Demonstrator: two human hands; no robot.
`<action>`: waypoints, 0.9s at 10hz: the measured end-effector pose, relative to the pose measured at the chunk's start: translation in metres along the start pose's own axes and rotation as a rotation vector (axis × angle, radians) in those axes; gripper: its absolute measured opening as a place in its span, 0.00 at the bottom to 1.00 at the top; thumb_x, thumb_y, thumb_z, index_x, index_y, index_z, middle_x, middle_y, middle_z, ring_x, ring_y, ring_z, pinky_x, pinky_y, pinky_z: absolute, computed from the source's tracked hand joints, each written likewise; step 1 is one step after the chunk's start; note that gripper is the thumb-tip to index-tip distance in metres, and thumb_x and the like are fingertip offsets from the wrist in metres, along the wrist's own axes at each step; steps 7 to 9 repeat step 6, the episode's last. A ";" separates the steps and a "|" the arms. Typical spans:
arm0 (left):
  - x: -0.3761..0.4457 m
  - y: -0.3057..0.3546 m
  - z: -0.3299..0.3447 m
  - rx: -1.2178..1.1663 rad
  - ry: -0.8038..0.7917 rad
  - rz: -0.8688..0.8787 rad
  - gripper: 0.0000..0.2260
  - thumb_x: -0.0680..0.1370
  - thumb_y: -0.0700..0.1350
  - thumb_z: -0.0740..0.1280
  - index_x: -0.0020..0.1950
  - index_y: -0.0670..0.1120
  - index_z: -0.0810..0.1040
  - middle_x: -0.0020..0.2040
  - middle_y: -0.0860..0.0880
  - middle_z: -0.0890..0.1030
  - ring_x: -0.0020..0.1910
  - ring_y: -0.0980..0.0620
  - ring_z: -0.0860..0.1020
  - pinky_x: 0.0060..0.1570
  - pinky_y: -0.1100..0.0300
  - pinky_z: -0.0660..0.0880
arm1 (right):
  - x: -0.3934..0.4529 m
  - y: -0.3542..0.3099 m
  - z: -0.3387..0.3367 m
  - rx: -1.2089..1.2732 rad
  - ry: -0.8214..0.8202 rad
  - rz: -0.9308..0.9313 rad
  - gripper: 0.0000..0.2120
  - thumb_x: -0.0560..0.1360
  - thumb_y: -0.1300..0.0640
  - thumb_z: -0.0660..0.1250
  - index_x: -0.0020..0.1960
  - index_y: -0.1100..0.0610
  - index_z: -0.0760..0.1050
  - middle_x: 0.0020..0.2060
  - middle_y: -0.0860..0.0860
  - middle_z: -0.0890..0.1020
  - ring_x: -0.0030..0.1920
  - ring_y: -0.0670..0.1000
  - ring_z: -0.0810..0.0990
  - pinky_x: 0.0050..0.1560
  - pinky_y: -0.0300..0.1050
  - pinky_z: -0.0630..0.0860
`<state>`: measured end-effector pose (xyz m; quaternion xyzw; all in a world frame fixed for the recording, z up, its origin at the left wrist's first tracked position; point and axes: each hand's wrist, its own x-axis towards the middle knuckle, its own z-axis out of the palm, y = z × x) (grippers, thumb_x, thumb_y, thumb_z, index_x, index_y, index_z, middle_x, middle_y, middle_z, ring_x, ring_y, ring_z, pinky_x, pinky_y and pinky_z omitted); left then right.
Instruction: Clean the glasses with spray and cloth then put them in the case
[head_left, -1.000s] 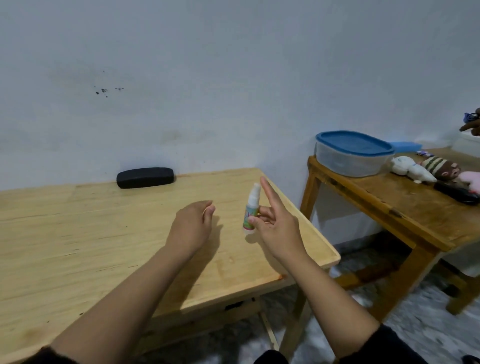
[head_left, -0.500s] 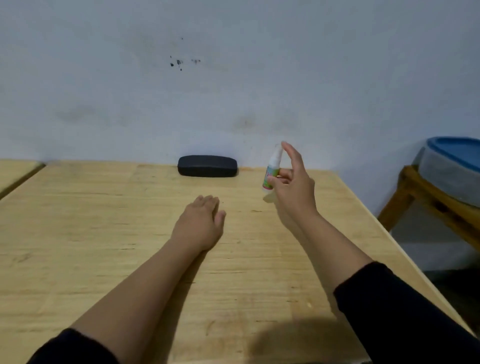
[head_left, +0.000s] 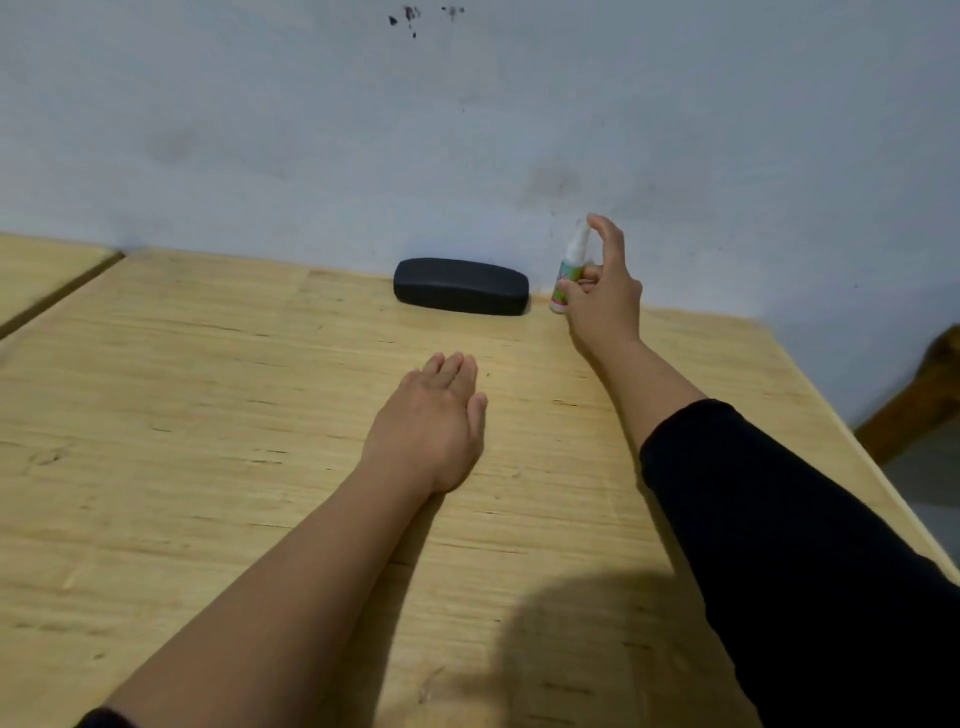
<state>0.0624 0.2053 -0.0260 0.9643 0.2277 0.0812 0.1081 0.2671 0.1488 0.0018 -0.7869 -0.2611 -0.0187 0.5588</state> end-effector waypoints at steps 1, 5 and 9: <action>0.001 0.000 0.000 0.015 -0.005 0.001 0.23 0.81 0.52 0.44 0.75 0.46 0.50 0.77 0.48 0.54 0.75 0.51 0.51 0.72 0.56 0.48 | 0.005 0.004 0.004 -0.019 -0.013 -0.036 0.34 0.74 0.68 0.65 0.68 0.38 0.60 0.46 0.53 0.78 0.43 0.47 0.80 0.40 0.37 0.79; 0.000 -0.003 0.002 -0.002 -0.015 -0.001 0.23 0.81 0.51 0.43 0.75 0.46 0.51 0.77 0.48 0.54 0.75 0.51 0.50 0.72 0.57 0.47 | 0.007 0.012 0.005 -0.098 -0.041 -0.119 0.37 0.76 0.66 0.64 0.73 0.37 0.52 0.55 0.56 0.76 0.49 0.51 0.79 0.45 0.39 0.76; 0.001 -0.002 0.002 -0.019 0.021 -0.004 0.22 0.82 0.50 0.44 0.75 0.46 0.51 0.77 0.48 0.55 0.75 0.51 0.51 0.72 0.57 0.48 | 0.006 0.009 0.003 -0.123 -0.050 -0.128 0.40 0.75 0.66 0.65 0.73 0.37 0.50 0.54 0.55 0.76 0.48 0.51 0.80 0.49 0.45 0.79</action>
